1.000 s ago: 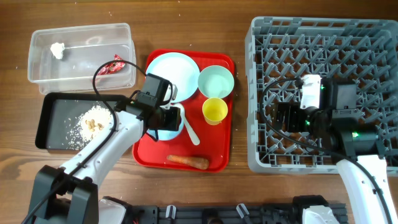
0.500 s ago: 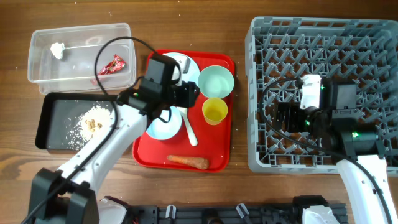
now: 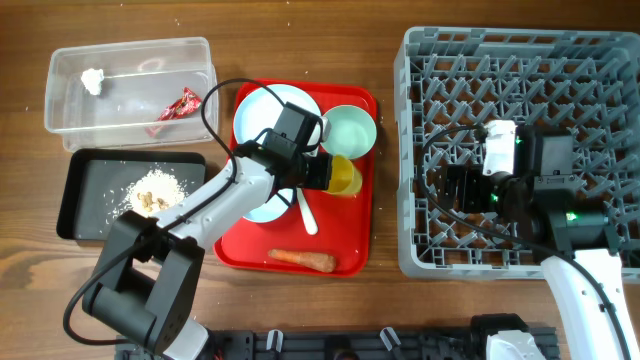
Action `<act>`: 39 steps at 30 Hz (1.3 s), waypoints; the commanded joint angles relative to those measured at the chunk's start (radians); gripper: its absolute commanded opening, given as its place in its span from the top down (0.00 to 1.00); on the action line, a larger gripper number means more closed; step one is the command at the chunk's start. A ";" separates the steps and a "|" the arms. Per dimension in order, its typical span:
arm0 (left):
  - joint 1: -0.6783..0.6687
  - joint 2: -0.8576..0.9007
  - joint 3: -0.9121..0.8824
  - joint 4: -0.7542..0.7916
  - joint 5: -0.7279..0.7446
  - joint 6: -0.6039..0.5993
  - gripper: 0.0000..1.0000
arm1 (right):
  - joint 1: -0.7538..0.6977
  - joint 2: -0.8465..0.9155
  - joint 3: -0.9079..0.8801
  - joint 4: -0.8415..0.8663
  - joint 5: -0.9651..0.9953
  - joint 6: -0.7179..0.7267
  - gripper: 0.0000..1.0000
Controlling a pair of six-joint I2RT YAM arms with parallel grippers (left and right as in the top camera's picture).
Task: Sort waste into correct bins and load items into the dishwasher rack
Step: 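Grasp the yellow cup with the left gripper and lift it, then hand the yellow cup from the left gripper to the right gripper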
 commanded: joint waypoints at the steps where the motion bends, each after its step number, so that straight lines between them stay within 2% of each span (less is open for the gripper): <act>1: -0.003 -0.001 0.014 0.003 0.010 -0.047 0.96 | 0.003 0.006 0.027 0.002 -0.017 0.011 0.00; 3: 0.002 -0.006 0.014 0.003 0.040 -0.056 0.96 | 0.003 0.006 0.027 0.000 -0.017 0.011 0.00; 7: 0.055 -0.031 0.014 0.004 0.246 -0.080 0.96 | 0.003 0.007 0.027 0.010 0.048 0.015 0.00; 9: 0.119 -0.044 0.014 0.023 0.438 -0.097 0.96 | 0.003 0.013 0.027 0.037 0.156 0.104 0.00; 11: 0.200 -0.046 0.014 0.090 0.707 -0.098 0.96 | 0.003 0.025 0.027 0.086 0.174 0.154 0.00; 14: 0.280 -0.046 0.014 0.204 0.903 -0.155 0.96 | 0.003 0.059 0.027 0.200 -0.011 0.119 0.00; 18: 0.345 -0.046 0.014 0.367 1.025 -0.304 0.96 | 0.003 0.156 0.027 0.383 -0.578 -0.034 0.00; 22: 0.338 -0.046 0.014 0.501 1.095 -0.451 0.96 | 0.003 0.252 0.027 0.517 -0.875 -0.034 0.00; 27: 0.311 -0.046 0.014 0.624 1.094 -0.600 0.96 | 0.003 0.307 0.027 0.640 -1.061 -0.033 0.00; 34: 0.219 -0.046 0.014 0.766 1.085 -0.729 0.96 | 0.004 0.307 0.027 0.695 -1.071 -0.026 0.00; 39: 0.172 -0.046 0.014 0.785 1.055 -0.742 0.96 | 0.004 0.307 0.027 0.703 -1.091 -0.026 0.00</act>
